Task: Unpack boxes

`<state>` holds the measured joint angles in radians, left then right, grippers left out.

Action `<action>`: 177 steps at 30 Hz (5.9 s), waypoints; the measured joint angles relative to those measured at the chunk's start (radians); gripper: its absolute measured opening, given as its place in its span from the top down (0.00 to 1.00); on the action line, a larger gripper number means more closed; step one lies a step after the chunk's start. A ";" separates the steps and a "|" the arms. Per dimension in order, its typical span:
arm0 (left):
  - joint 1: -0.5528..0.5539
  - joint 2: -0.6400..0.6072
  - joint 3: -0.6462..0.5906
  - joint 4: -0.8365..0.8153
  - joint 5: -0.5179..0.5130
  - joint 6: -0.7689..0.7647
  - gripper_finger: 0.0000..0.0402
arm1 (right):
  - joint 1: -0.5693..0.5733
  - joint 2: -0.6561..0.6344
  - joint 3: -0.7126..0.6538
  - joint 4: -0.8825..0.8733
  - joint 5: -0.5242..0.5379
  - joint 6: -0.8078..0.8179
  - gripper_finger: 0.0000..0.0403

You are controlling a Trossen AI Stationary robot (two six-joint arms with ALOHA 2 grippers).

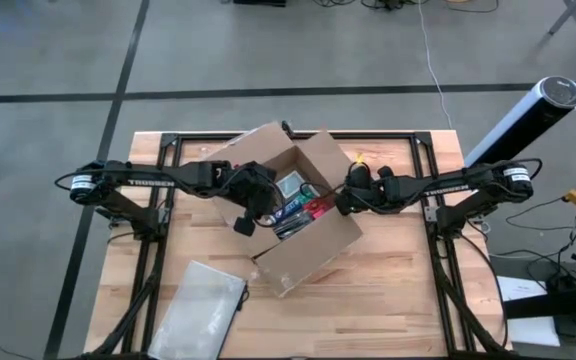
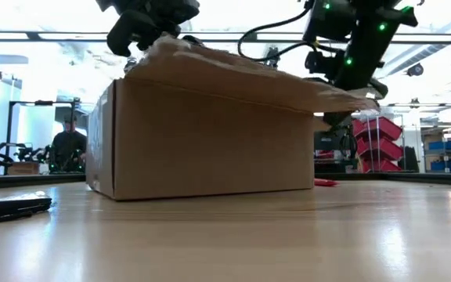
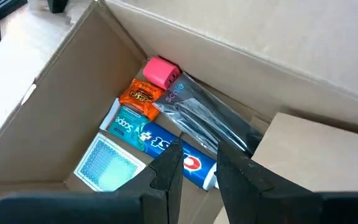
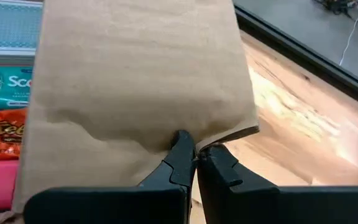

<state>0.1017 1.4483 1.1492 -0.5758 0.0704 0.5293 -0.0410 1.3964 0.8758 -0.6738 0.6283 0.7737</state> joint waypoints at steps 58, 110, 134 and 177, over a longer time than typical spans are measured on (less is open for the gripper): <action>0.212 -0.127 -0.001 -0.226 0.260 -0.118 0.40 | 0.061 -0.101 0.004 0.759 -0.488 -0.615 0.68; -0.239 -0.543 -0.419 -0.150 0.012 -0.790 0.51 | -0.117 0.579 0.535 0.603 -1.110 -0.593 0.52; -0.246 -0.547 -0.432 -0.085 0.000 -0.788 0.55 | -0.132 0.786 0.657 0.627 -1.318 -0.504 0.52; -0.262 -0.545 -0.293 -0.150 -0.027 -0.694 0.58 | -0.132 0.783 0.658 0.601 -1.447 -0.460 0.52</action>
<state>-0.1604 0.9035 0.8558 -0.7254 0.0433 -0.1650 -0.1735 2.1792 1.5333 -0.0723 -0.8189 0.3133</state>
